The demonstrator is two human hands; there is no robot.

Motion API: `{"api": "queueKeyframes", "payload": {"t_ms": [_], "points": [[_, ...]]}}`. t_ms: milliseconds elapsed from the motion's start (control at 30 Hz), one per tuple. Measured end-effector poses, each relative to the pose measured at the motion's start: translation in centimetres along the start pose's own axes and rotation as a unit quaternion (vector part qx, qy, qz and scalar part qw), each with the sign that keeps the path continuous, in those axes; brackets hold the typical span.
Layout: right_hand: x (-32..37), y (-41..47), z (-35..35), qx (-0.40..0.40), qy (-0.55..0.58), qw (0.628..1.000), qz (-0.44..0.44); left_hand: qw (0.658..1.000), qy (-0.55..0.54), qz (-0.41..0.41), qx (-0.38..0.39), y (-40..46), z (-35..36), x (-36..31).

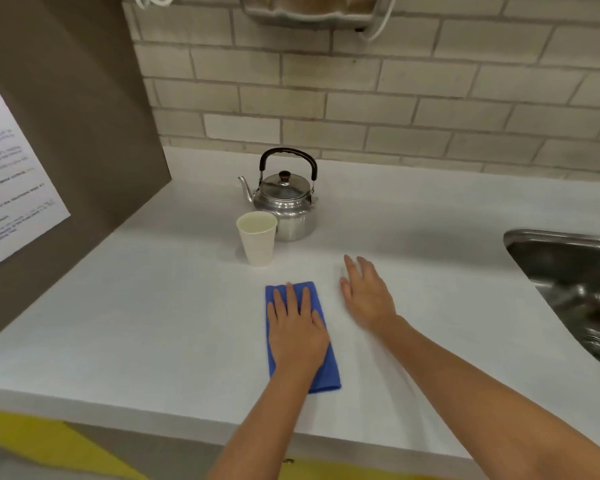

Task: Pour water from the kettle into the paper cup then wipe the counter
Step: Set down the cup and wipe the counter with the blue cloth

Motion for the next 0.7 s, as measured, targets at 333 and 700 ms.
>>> {"api": "queueKeyframes", "payload": {"t_ms": [333, 700], "points": [[-2.1, 3.2, 1.1, -0.057, 0.015, 0.998, 0.023, 0.997, 0.019, -0.073, -0.017, 2.0, 0.0, 1.4], [-5.1, 5.4, 0.9, -0.065, 0.069, 0.993, 0.072, 0.999, -0.033, 0.021, -0.033, 2.5, 1.9, 0.1]]}}
Point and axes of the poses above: each hand's wrist, its own y-axis towards the middle knuckle, its own z-axis out of the palm, x = y × z, the point moved 5 cm from there along y, towards the middle knuckle, and after that the axes turned 15 degrees about -x, right-handed, at the moved point
